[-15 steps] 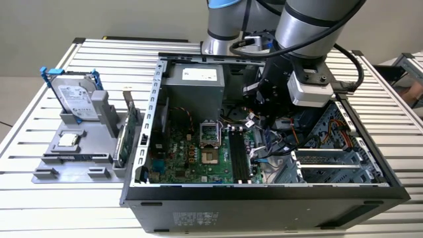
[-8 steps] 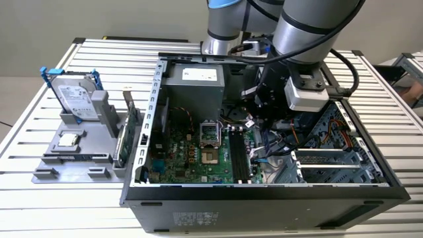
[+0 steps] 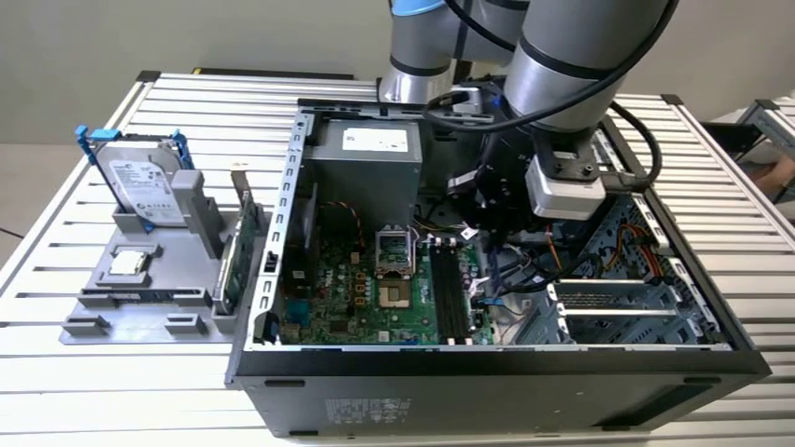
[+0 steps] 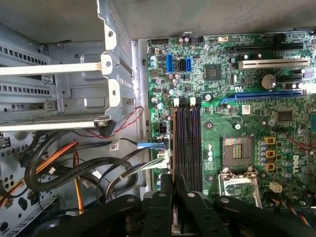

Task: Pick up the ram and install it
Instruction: 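Insert the ram into the slot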

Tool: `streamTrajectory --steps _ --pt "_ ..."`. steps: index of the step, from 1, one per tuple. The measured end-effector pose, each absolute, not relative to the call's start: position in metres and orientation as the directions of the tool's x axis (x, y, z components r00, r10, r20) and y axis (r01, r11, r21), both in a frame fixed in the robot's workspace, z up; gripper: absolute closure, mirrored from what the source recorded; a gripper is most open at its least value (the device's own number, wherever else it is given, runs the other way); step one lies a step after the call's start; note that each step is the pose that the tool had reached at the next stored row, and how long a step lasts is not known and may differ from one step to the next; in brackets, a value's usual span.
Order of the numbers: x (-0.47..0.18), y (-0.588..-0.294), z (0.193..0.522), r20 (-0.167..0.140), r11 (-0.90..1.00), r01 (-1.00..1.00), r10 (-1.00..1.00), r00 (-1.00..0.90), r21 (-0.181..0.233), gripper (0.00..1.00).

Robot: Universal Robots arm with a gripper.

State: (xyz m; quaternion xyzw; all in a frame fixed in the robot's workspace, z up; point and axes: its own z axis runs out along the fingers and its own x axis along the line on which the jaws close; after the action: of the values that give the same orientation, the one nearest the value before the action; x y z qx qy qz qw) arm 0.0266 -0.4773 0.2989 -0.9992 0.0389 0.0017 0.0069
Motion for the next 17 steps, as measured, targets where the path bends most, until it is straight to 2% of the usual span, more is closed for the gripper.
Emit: streamTrajectory --steps 17 --pt "0.020 -0.477 0.283 -0.005 -0.997 -0.073 -0.073 0.997 -0.014 1.00"
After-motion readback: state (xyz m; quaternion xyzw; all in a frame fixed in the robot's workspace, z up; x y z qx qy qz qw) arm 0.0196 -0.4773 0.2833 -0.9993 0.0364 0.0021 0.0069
